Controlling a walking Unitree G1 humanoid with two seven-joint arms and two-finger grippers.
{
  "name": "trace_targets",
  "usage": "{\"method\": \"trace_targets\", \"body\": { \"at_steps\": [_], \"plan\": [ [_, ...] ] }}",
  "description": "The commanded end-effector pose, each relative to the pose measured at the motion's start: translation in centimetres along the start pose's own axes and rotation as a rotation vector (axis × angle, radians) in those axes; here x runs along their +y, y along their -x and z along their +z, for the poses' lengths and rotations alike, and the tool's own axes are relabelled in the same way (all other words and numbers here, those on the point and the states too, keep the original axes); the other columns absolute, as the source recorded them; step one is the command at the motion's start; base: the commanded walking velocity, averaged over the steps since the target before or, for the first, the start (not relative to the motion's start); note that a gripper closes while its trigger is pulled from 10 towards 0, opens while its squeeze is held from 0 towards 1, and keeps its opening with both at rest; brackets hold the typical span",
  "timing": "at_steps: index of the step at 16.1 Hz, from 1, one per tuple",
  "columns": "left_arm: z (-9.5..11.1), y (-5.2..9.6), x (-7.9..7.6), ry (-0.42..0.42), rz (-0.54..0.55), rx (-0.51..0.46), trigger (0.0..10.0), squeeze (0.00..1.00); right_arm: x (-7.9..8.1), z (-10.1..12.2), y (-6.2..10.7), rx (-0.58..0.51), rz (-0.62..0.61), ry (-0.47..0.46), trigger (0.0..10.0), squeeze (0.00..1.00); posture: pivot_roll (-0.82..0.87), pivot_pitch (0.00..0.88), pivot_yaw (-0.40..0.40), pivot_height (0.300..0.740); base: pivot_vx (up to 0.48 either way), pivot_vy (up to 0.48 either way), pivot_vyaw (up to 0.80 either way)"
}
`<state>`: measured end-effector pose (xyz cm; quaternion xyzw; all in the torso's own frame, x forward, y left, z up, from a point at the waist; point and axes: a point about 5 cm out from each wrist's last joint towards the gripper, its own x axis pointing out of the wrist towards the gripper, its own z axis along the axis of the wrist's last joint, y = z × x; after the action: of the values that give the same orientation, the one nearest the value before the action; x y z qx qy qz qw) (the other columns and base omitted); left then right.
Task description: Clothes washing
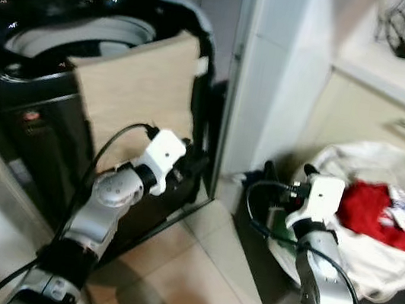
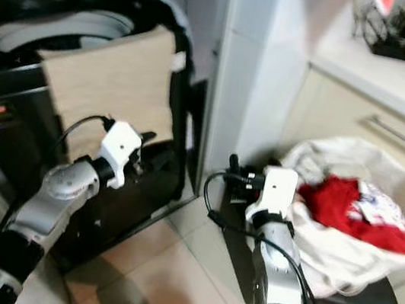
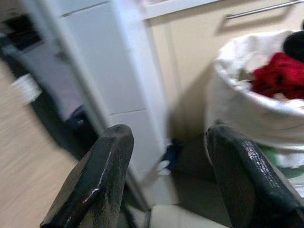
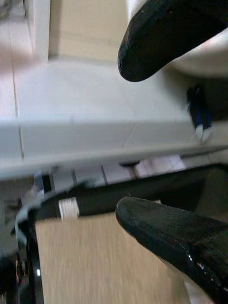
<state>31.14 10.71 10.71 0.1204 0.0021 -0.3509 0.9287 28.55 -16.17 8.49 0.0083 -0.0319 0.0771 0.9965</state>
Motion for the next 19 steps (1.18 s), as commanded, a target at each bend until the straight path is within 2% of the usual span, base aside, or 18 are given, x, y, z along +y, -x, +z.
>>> {"method": "trace_targets", "body": {
  "at_steps": [1,3,8,13,17,19],
  "plan": [
    [0.7,-0.8,-1.1,-0.034,-0.06,-0.032,10.0,0.0,-1.0,0.5,0.0,-0.022,-0.026,0.021,10.0,0.39,-0.23,0.0,0.076,0.724,0.255,-0.405,0.0],
    [1.1,-1.1,-0.8,-0.038,-0.024,-0.038,10.0,0.0,-1.0,0.6,-0.1,-0.025,-0.025,0.028,10.0,0.4,-0.23,0.0,0.076,0.724,0.0,0.0,0.0],
    [1.1,-0.8,-0.1,-0.028,-0.004,-0.045,10.0,0.0,-0.8,0.7,-0.2,-0.022,-0.002,0.041,10.0,0.4,-0.22,0.0,0.068,0.724,0.0,0.0,0.0],
    [1.0,-0.8,-0.3,-0.009,-0.004,-0.047,10.0,0.0,-0.6,0.7,-0.4,-0.021,0.007,0.044,10.0,0.4,-0.22,0.0,0.066,0.724,0.319,-0.355,0.0],
    [0.9,-0.9,-0.3,-0.022,-0.001,-0.035,10.0,0.0,-1.2,0.5,-0.3,0.0,-0.029,0.05,10.0,0.39,-0.22,0.0,0.072,0.724,0.375,-0.294,0.0],
    [1.0,-0.9,0.4,-0.024,0.059,-0.028,10.0,0.0,-1.9,0.1,-0.8,0.052,-0.067,0.046,10.0,0.35,-0.21,0.0,0.075,0.724,0.448,0.0,0.0]
  ]
}}
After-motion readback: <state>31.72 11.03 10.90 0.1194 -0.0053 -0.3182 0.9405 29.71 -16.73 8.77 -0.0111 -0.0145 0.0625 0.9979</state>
